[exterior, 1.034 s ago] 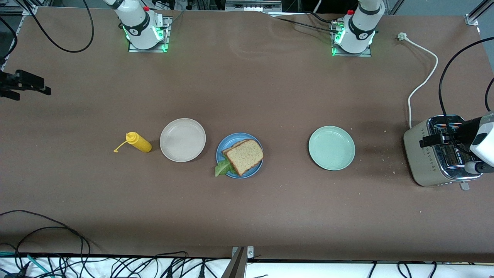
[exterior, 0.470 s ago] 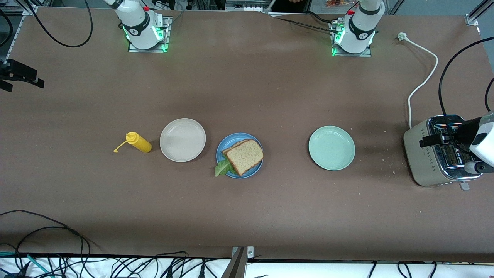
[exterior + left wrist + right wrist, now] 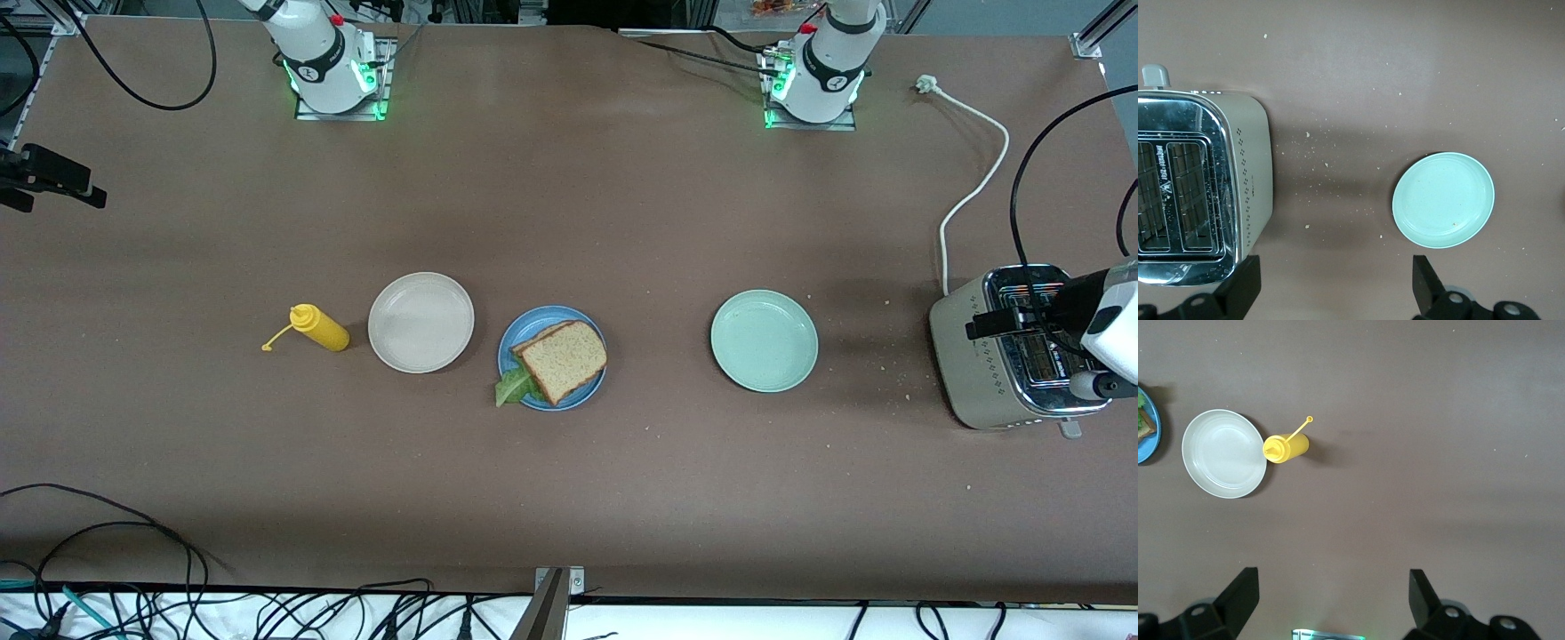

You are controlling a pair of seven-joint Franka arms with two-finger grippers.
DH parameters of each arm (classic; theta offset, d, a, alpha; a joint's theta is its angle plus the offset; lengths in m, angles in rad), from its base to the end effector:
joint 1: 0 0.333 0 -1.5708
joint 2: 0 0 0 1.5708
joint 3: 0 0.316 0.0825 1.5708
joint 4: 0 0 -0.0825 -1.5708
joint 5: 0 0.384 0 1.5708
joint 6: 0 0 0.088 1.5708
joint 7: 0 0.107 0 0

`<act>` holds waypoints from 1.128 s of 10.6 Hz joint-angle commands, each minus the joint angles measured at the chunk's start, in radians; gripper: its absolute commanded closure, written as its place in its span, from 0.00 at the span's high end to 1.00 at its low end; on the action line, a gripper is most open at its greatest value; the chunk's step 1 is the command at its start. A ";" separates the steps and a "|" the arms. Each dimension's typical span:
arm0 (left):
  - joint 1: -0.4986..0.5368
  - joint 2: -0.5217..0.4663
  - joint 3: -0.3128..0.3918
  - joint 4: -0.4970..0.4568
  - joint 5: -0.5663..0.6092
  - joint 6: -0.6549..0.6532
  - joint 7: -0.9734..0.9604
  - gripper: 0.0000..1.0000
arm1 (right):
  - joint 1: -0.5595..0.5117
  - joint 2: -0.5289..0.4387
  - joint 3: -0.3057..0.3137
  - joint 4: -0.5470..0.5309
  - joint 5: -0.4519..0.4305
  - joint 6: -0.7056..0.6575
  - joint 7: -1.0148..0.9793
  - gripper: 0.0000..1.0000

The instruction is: Make sandwich in blue plate with both arms

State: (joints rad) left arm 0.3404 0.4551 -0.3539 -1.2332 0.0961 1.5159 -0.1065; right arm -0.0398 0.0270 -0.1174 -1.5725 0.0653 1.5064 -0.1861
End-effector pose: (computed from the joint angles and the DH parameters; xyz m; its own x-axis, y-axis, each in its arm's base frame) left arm 0.6673 0.0515 0.5103 0.9825 0.1087 -0.1512 0.1162 -0.9924 0.0414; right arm 0.5493 -0.0787 0.6037 0.9963 0.0330 -0.0796 0.0268 -0.9966 -0.0782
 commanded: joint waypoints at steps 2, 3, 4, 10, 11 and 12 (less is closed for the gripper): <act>0.000 -0.023 0.001 -0.017 -0.021 -0.003 0.018 1.00 | -0.011 -0.009 0.030 -0.003 -0.024 0.005 0.027 1.00; 0.000 -0.023 0.001 -0.017 -0.021 -0.003 0.018 1.00 | -0.009 -0.006 0.047 0.011 -0.025 0.012 0.027 1.00; 0.000 -0.021 0.001 -0.017 -0.021 -0.003 0.018 1.00 | -0.003 0.002 0.054 0.015 -0.027 0.014 0.036 1.00; 0.000 -0.021 0.001 -0.017 -0.021 -0.003 0.018 1.00 | 0.006 -0.004 0.159 0.009 -0.078 0.008 0.152 1.00; 0.000 -0.023 0.001 -0.017 -0.021 -0.003 0.018 1.00 | 0.008 -0.005 0.151 0.009 -0.078 0.008 0.152 1.00; 0.000 -0.023 0.001 -0.017 -0.021 -0.003 0.019 1.00 | 0.008 -0.002 0.151 0.011 -0.078 0.008 0.154 1.00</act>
State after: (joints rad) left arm 0.3378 0.4552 -0.3560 -1.2333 0.0961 1.5159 -0.1065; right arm -0.0255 0.0274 0.0337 -1.5699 0.0035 1.5202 -0.0445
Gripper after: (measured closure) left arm 0.000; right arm 0.000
